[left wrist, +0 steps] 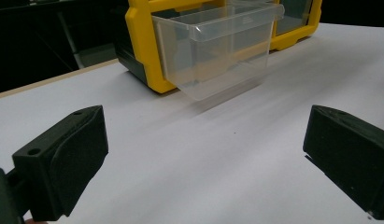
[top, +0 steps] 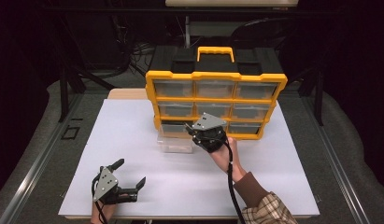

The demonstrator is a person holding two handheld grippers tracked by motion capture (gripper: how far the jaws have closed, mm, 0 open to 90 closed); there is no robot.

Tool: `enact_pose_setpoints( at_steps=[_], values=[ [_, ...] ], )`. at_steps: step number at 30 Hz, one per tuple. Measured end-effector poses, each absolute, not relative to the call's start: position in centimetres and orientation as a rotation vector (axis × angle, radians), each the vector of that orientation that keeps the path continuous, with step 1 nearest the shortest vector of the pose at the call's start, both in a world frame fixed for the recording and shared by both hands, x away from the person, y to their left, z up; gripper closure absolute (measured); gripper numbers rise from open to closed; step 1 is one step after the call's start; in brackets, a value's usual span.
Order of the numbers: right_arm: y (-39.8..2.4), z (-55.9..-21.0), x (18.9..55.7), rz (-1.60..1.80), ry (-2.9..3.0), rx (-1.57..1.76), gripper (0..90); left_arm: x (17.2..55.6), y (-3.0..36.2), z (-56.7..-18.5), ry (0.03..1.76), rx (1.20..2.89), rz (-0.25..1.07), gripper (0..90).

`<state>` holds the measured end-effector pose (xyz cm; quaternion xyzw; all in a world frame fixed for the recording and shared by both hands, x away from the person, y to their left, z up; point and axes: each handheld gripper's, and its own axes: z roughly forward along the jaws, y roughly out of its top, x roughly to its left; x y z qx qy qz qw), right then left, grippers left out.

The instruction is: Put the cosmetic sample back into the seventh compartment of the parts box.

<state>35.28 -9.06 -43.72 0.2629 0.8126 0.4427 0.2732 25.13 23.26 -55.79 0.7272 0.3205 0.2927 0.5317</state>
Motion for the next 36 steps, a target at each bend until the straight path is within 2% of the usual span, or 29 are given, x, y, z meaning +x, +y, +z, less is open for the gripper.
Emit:
enact_pose_setpoints(
  at_steps=[36],
  values=[
    [-6.9, -45.4, 37.7, 1.109, 2.346, 0.756, 81.1, 25.1, 23.2, -55.8, 0.761, 1.741, 0.700, 0.1]
  ],
)
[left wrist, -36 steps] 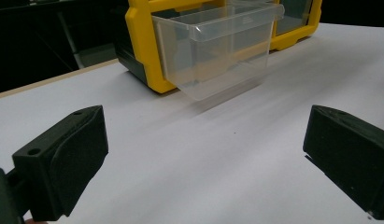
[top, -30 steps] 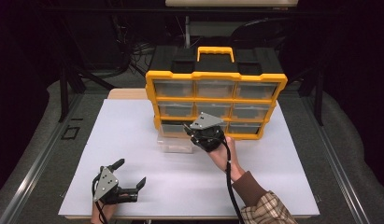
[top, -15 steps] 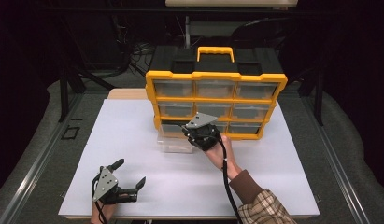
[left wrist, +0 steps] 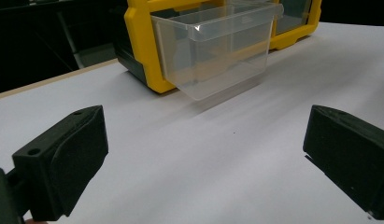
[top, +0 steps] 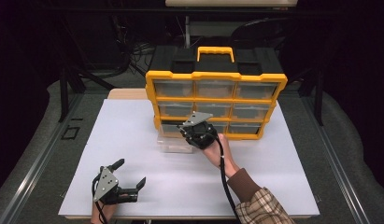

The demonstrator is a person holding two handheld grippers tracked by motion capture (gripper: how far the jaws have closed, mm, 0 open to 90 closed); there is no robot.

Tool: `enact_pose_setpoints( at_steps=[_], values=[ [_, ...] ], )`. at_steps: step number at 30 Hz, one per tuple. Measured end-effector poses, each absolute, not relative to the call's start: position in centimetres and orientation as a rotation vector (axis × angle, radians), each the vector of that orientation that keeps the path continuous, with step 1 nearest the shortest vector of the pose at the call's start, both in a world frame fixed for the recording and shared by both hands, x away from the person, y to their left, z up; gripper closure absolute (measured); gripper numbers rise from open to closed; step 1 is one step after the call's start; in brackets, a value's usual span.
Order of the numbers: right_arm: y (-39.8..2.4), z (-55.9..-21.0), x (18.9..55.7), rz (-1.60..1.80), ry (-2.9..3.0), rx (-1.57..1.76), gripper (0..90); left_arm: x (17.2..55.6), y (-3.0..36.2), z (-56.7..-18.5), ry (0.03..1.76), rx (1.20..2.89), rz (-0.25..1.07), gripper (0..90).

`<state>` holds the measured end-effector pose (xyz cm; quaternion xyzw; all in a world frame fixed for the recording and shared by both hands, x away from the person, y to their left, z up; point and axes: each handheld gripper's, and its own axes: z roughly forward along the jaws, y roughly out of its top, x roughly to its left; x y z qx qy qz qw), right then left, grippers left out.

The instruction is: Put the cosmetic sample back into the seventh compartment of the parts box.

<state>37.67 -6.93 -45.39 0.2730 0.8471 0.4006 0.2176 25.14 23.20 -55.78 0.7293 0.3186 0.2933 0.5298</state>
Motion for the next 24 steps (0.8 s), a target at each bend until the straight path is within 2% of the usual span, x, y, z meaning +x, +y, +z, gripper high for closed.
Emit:
enact_pose_setpoints(
  at_steps=[24],
  values=[
    [-6.07, -45.56, 38.28, 1.091, 2.373, 0.772, 80.6, 25.08, 23.27, -55.77, 0.767, 1.735, 0.701, 0.2]
  ],
)
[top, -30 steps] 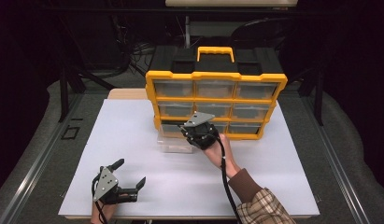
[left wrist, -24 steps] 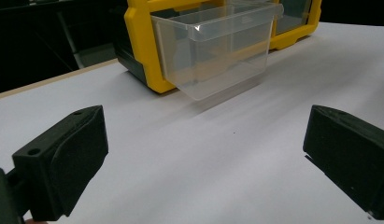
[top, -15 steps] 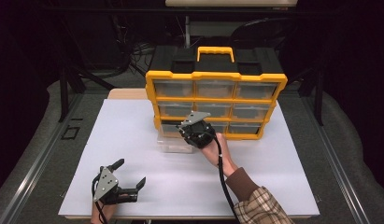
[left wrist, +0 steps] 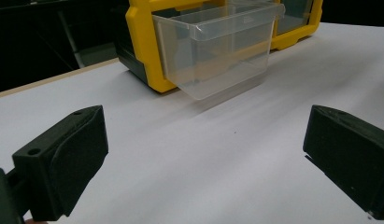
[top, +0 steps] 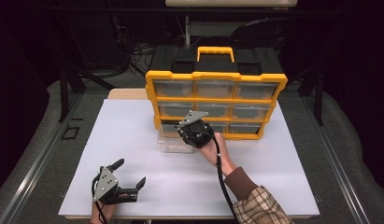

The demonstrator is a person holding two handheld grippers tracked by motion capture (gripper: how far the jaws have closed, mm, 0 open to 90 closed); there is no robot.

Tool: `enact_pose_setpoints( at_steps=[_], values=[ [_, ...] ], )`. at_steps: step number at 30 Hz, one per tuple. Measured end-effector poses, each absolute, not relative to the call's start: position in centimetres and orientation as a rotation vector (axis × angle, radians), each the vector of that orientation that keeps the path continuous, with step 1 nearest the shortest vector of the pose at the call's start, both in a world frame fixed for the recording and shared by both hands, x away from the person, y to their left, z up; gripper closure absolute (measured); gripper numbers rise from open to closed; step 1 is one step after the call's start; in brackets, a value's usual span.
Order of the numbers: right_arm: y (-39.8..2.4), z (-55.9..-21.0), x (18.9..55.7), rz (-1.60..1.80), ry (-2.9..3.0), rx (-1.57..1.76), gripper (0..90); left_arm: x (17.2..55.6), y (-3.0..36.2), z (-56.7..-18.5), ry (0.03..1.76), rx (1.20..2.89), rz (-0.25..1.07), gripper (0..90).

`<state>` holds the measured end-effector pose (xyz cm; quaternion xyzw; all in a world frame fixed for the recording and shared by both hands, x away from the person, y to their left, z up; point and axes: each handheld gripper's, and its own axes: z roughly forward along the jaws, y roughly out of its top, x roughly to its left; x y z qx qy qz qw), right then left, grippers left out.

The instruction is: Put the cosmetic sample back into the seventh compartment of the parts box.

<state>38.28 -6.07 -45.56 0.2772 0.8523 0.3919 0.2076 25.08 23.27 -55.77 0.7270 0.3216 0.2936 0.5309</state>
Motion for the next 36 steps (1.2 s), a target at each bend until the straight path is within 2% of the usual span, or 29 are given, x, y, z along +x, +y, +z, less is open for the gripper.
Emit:
enact_pose_setpoints(
  at_steps=[22, 29, 36],
  values=[
    [-5.7, -45.9, 38.8, 1.075, 2.392, 0.796, 80.0, 25.2, 23.4, -55.8, 0.774, 1.739, 0.704, 0.1],
    [-6.4, -45.4, 38.5, 1.148, 2.354, 0.805, 65.3, 25.1, 23.3, -55.8, 0.772, 1.739, 0.706, 0.1],
    [-7.7, -44.9, 37.9, 1.173, 2.357, 0.843, 36.5, 25.0, 23.4, -55.8, 0.777, 1.734, 0.707, 0.1]
  ],
)
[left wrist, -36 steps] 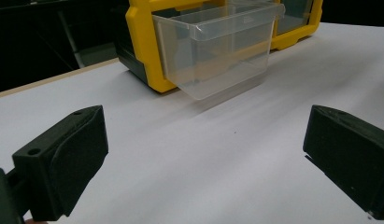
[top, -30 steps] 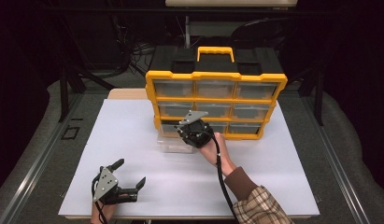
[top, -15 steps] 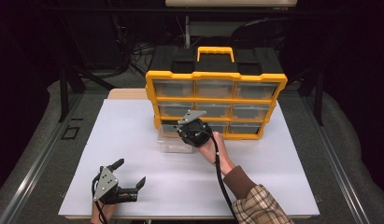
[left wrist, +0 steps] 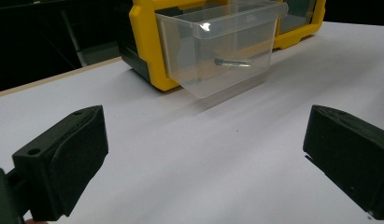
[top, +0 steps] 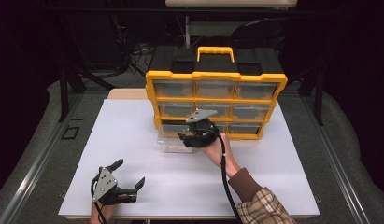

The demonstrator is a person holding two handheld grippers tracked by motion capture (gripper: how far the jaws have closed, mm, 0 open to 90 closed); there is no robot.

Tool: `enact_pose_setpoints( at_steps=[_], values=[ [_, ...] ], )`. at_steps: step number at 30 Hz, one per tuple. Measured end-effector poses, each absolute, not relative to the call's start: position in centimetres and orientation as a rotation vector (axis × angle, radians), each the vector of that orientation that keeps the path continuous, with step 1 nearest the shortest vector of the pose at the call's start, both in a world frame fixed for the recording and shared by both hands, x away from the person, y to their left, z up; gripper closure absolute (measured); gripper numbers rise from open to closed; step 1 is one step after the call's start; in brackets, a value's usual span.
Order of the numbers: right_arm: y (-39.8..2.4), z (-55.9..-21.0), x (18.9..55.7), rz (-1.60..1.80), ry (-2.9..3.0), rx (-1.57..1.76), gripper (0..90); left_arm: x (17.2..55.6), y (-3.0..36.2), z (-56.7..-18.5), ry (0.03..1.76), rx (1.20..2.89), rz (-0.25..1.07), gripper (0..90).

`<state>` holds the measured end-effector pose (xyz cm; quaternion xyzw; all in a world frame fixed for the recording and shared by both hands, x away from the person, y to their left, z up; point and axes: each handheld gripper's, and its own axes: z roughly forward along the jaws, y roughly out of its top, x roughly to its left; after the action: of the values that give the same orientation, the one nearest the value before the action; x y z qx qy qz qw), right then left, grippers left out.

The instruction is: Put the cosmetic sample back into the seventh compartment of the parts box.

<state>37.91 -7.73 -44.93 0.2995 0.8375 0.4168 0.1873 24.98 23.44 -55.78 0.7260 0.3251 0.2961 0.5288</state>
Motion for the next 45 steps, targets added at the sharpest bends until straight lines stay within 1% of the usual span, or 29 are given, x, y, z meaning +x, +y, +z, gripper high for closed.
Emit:
enact_pose_setpoints(
  at_steps=[3, 6, 14, 20, 45],
  values=[
    [-8.4, -44.8, 37.5, 1.178, 2.360, 0.846, 24.1, 25.0, 23.3, -55.8, 0.771, 1.739, 0.708, 0.2],
    [-9.2, -44.7, 36.9, 1.185, 2.364, 0.846, 15.0, 25.0, 23.4, -55.8, 0.772, 1.736, 0.709, 0.1],
    [-11.6, -44.5, 35.3, 1.225, 2.344, 0.855, 5.3, 25.0, 23.4, -55.8, 0.774, 1.734, 0.707, 0.1],
    [-13.2, -44.8, 34.0, 1.234, 2.325, 0.857, 3.0, 25.0, 23.4, -55.8, 0.773, 1.735, 0.707, 0.2],
    [-19.9, -47.8, 28.0, 1.271, 2.172, 0.880, 2.9, 25.1, 23.3, -55.7, 0.772, 1.736, 0.706, 0.2]
  ],
)
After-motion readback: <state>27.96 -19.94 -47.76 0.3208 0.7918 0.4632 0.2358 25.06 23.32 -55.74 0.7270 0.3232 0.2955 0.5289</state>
